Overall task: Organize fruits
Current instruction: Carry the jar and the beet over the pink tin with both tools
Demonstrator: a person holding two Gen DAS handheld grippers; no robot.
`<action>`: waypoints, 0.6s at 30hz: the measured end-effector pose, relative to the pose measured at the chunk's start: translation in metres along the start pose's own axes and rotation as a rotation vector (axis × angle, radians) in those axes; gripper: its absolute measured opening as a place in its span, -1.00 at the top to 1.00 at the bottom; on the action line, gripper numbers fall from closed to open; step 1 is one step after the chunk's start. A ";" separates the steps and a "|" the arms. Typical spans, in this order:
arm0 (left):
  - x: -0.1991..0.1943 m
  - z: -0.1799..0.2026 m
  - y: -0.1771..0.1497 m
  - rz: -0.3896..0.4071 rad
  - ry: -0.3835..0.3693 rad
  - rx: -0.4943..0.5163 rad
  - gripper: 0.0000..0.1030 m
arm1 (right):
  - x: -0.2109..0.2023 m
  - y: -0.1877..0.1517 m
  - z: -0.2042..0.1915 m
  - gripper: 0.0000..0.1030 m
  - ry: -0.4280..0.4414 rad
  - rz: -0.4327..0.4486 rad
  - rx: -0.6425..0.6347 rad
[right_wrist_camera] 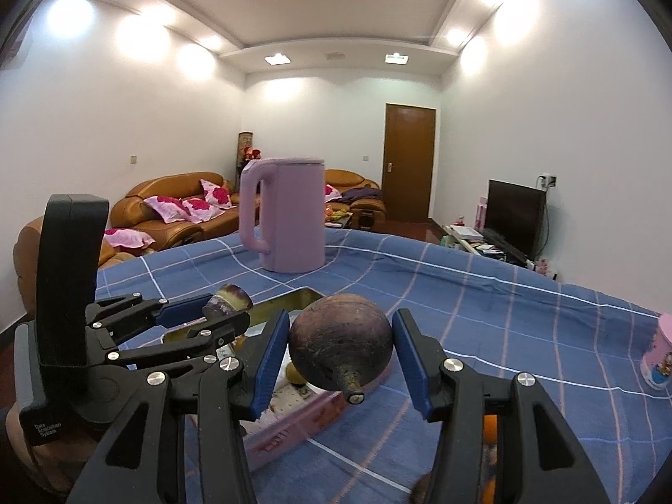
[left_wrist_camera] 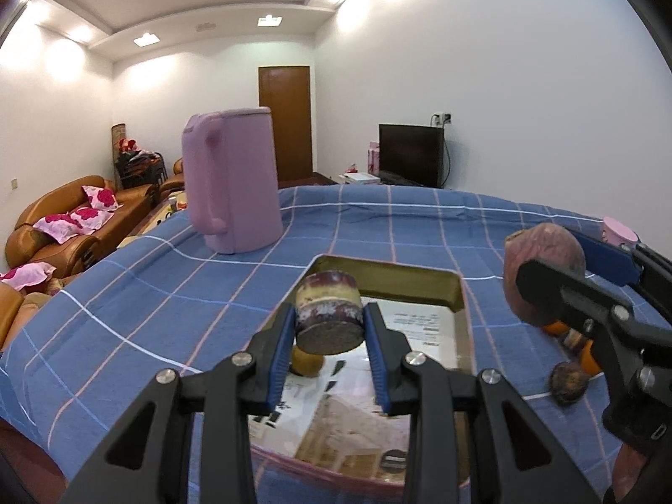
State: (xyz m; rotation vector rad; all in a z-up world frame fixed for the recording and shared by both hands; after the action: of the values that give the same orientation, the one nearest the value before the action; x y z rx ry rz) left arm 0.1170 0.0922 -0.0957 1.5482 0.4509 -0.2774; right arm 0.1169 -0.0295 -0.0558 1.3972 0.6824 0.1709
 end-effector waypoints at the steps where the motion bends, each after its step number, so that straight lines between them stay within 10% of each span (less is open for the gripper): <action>1: 0.002 -0.002 0.000 -0.003 0.003 0.000 0.33 | 0.002 0.000 -0.002 -0.03 0.003 -0.004 -0.002; 18: 0.020 -0.024 -0.010 -0.064 0.037 -0.007 0.33 | 0.037 -0.013 -0.025 -0.03 0.055 -0.095 -0.019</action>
State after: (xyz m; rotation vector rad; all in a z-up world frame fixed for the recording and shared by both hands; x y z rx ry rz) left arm 0.1279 0.1176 -0.1122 1.5358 0.5302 -0.2969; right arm 0.1294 0.0074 -0.0805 1.3429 0.7894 0.1408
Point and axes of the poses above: each gripper's, at about its wrist camera, not at the fingertips, and x roughly the way its jaws point, z to its right, y to its top, the point moved 5 cm from there along x, roughly the way its jaws point, and after that the axes turned 2 degrees about x, right-handed, at the moved point
